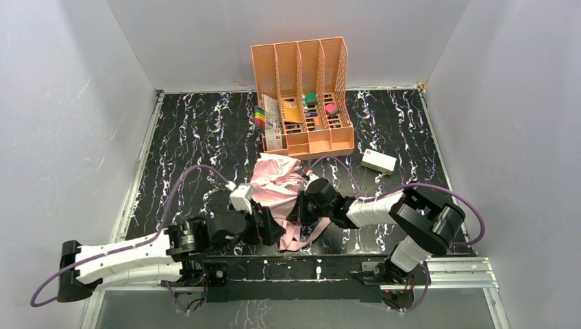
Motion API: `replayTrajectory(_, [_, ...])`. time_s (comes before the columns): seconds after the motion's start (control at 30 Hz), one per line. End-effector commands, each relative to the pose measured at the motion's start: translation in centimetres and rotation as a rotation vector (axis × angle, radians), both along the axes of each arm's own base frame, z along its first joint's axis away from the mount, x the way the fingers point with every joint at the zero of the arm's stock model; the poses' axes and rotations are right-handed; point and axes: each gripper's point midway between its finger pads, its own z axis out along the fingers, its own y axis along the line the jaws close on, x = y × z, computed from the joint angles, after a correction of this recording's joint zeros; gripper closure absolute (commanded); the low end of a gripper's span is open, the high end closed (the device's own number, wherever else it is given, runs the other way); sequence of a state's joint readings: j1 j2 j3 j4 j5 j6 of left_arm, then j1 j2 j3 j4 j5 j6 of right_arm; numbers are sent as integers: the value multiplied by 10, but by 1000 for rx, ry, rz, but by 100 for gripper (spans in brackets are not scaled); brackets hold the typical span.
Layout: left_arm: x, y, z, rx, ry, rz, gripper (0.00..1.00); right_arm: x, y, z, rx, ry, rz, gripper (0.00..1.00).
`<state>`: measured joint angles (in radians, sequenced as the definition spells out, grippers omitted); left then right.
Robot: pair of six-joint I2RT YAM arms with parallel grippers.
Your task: Put away the umbrella
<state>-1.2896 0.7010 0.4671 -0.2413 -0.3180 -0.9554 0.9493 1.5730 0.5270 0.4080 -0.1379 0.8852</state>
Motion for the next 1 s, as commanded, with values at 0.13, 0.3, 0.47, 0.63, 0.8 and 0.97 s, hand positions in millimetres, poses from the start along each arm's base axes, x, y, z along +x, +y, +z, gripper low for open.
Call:
replayTrajectory(0.13, [53, 61, 93, 53, -176, 354, 2, -13, -43, -51, -206, 26, -12, 100])
replayTrajectory(0.3, [71, 60, 125, 104, -240, 357, 2, -15, -45, -50, -206, 27, -8, 100])
replayTrajectory(0.47, [101, 36, 110, 184, -145, 224, 2, -15, -44, -47, -202, 20, -1, 100])
replayTrajectory(0.63, [141, 35, 83, 106, -27, 200, 2, -13, -46, -43, -207, 5, -9, 100])
replayTrajectory(0.8, [164, 51, 54, -63, 65, 213, 2, -13, -47, -41, -205, 3, -12, 100])
replayTrajectory(0.97, [163, 57, 27, -199, 105, 205, 3, -13, -46, -40, -203, 3, -7, 100])
